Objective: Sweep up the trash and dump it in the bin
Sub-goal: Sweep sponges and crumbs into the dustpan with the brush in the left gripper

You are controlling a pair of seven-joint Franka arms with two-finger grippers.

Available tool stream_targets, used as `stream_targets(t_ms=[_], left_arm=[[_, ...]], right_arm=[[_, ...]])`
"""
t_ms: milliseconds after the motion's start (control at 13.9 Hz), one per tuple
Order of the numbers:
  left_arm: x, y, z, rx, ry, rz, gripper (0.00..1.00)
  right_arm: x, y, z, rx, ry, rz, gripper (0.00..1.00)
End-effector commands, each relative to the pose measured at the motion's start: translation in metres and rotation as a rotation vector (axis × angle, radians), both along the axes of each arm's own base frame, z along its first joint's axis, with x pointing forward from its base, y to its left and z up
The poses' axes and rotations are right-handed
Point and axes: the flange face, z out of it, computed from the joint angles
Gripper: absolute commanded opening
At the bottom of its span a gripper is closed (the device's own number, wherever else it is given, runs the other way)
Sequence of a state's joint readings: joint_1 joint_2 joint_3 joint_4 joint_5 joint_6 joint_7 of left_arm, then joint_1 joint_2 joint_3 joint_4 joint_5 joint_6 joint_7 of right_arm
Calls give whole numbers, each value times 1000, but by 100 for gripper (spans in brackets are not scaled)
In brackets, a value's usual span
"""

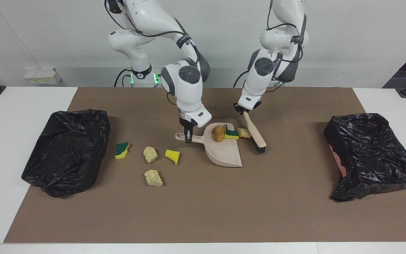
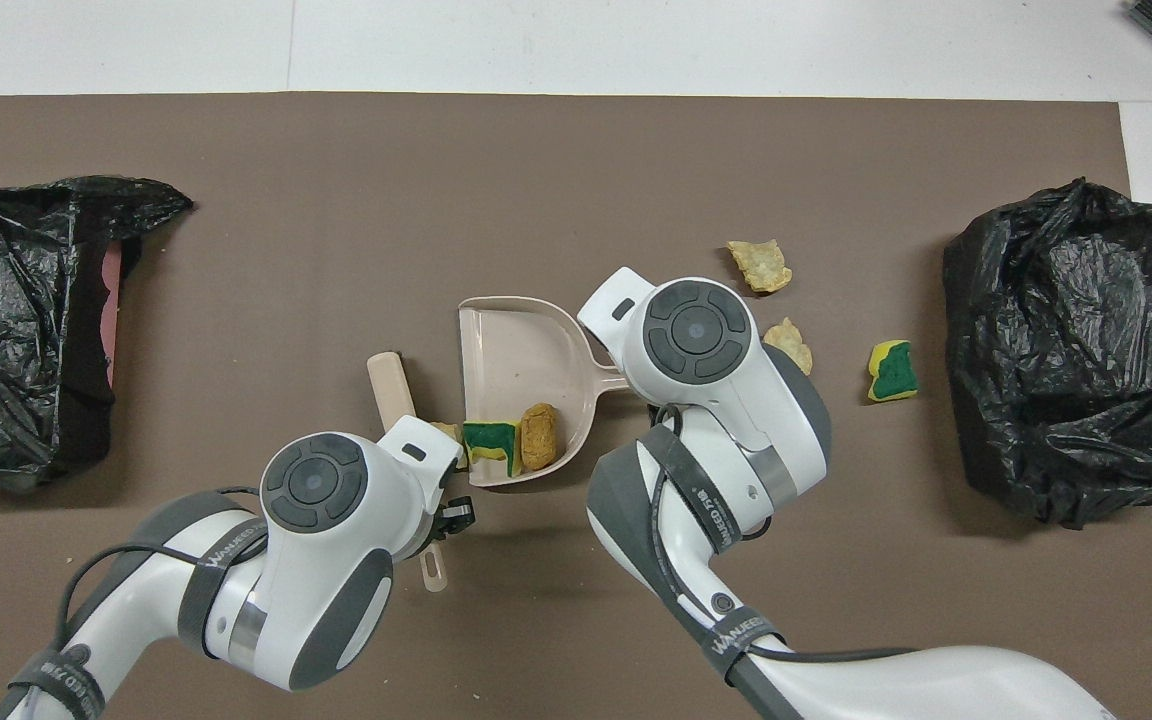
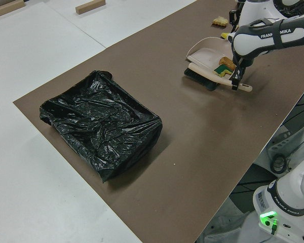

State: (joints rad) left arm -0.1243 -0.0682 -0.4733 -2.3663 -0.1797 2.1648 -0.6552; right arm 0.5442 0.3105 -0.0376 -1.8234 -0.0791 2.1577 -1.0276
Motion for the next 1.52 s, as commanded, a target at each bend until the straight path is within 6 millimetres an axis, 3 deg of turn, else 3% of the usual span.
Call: stream_targets(t_ms=[0, 217, 361, 577, 722, 866, 1011, 1155, 1227, 1444], left_arm=[[-6, -18, 1, 4, -12, -48, 0], [-14, -29, 3, 24, -30, -92, 0], [-8, -39, 13, 0, -55, -74, 0], [-3, -55, 10, -51, -58, -42, 0], [15, -67, 20, -115, -19, 11, 0], [34, -72, 43, -158, 30, 53, 0], [44, -58, 59, -153, 79, 73, 0], [34, -48, 58, -101, 161, 59, 0], [35, -37, 69, -84, 167, 67, 0], [25, -28, 89, -33, 155, 49, 0]], right_arm=[[3, 7, -6, 28, -29, -28, 0], [0, 14, -8, 32, -32, -28, 0], [-1, 13, -9, 21, -20, -17, 0], [-1, 8, -9, -1, -10, -10, 0], [-1, 6, -10, -8, -1, -10, 0], [1, 2, -9, -5, 1, 0, 0], [6, -6, -6, 7, 0, -22, 0], [10, -10, 1, 14, -7, -24, 0], [12, -15, 2, 13, -5, -25, 0], [19, -32, 17, 27, 17, -42, 0]])
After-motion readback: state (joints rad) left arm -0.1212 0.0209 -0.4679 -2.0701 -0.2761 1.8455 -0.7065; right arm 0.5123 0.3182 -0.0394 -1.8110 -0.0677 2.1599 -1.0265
